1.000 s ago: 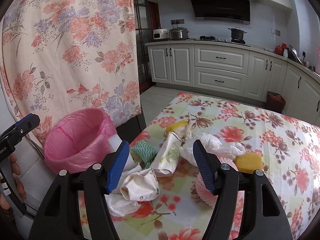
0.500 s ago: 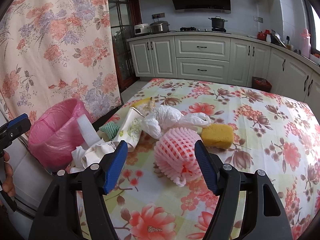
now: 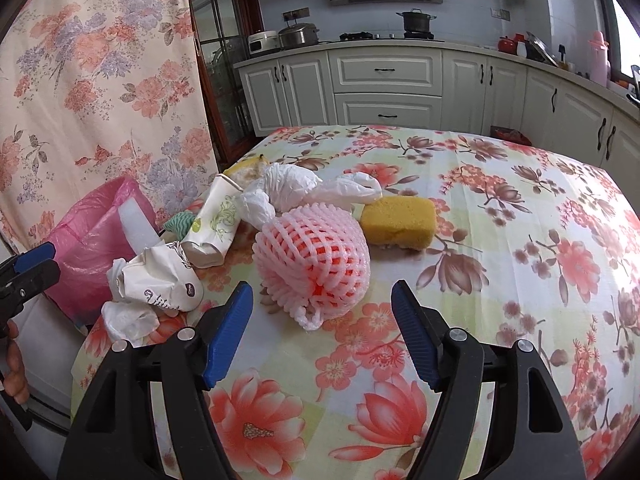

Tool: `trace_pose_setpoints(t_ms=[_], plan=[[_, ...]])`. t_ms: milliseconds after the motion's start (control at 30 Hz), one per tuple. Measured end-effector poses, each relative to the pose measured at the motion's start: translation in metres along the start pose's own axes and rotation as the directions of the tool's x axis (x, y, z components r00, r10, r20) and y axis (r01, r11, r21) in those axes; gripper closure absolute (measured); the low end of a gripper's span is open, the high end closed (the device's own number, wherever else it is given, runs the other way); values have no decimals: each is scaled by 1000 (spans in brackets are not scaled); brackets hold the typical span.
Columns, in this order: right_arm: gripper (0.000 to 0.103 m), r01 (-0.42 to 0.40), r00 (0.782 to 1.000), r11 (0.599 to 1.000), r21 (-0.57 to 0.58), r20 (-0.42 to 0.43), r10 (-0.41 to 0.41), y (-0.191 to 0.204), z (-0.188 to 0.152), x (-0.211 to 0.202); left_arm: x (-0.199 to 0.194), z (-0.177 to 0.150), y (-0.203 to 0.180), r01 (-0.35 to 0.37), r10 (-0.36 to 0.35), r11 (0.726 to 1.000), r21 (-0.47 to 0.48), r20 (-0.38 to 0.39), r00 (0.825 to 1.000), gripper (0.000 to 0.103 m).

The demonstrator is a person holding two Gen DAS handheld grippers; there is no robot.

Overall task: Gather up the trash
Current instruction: 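Move both tools back over the remaining trash on the table, then grasp the white tissue with the left tool while the right tool grasps another pink foam net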

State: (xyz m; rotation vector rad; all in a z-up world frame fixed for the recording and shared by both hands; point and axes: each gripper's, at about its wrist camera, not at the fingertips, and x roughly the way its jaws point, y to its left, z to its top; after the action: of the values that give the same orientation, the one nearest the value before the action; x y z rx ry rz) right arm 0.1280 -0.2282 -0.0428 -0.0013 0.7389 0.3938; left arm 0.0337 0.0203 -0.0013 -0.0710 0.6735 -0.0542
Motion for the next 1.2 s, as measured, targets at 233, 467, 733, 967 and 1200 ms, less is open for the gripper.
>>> trace_pose_setpoints(t_ms=[233,467,733,967,1200], plan=[[33,-3,1000,1000,1,-23,3,-3,-3,8,21,-15,-10,38,-38,999,10,-77,996,26],[31,-9,999,1000,-7,-41,9,-1,-5,14,45,-31,-15,68,-67,998,1,-160,985,36],[29,-16,998,1000,-21,-58,14,3,-3,21,62,-39,-14,66,-71,997,-26,-212,975,44],[28,-22,997,999,-36,-72,19,6,3,27,68,-41,-14,79,-87,996,-41,-240,967,68],[28,-25,997,999,-35,-76,22,7,10,35,60,-35,-19,118,-119,993,-20,-234,965,77]])
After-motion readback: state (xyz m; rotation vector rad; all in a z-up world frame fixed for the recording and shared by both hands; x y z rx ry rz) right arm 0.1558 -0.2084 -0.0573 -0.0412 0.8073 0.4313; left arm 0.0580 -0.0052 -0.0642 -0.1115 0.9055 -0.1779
